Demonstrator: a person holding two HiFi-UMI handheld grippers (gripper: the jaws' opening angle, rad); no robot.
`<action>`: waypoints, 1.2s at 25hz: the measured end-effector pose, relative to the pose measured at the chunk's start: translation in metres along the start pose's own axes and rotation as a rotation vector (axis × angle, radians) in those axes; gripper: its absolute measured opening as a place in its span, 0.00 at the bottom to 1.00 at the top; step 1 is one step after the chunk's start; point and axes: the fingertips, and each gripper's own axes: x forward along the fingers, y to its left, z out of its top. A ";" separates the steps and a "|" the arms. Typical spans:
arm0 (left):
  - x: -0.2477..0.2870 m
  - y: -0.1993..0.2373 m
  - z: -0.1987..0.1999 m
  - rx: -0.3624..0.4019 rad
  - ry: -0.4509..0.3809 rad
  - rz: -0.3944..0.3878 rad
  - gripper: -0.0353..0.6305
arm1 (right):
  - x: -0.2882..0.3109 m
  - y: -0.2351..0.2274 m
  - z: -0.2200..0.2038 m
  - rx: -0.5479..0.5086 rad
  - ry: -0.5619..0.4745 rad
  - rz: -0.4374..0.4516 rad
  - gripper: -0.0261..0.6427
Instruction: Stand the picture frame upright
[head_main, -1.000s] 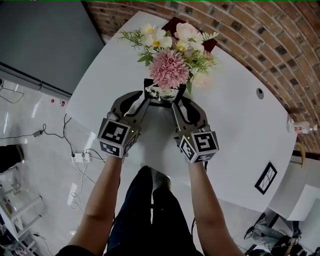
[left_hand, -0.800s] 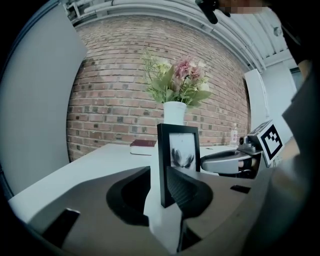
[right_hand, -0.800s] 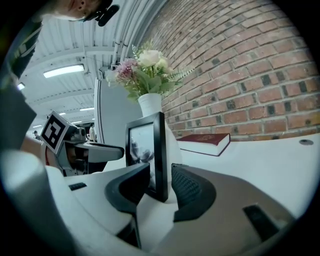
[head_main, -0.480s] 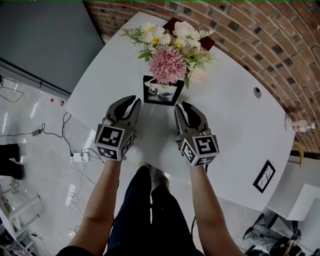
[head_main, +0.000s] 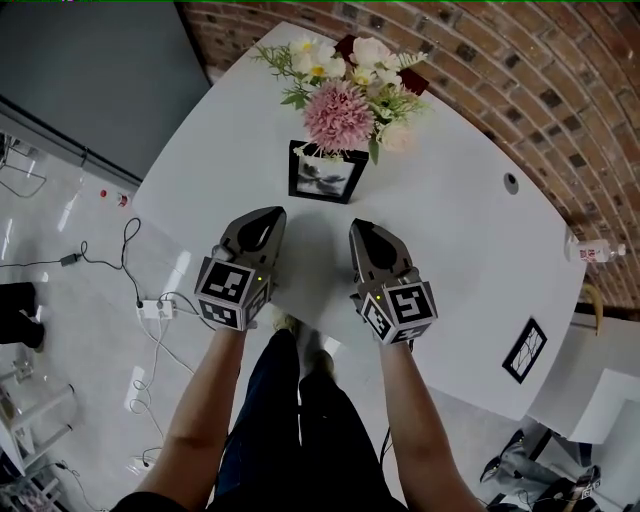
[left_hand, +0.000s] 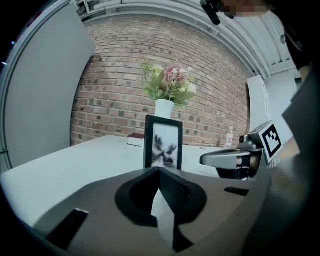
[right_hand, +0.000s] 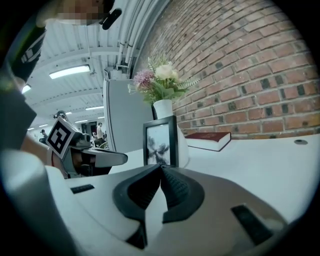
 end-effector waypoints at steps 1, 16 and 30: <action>-0.002 -0.004 -0.001 -0.003 0.002 -0.008 0.06 | -0.002 0.003 0.001 0.007 -0.007 0.009 0.05; -0.046 -0.056 0.002 -0.015 -0.020 -0.066 0.05 | -0.056 0.043 0.002 0.035 -0.007 0.078 0.05; -0.112 -0.103 0.022 -0.052 -0.092 -0.073 0.05 | -0.120 0.094 0.028 0.005 -0.044 0.112 0.05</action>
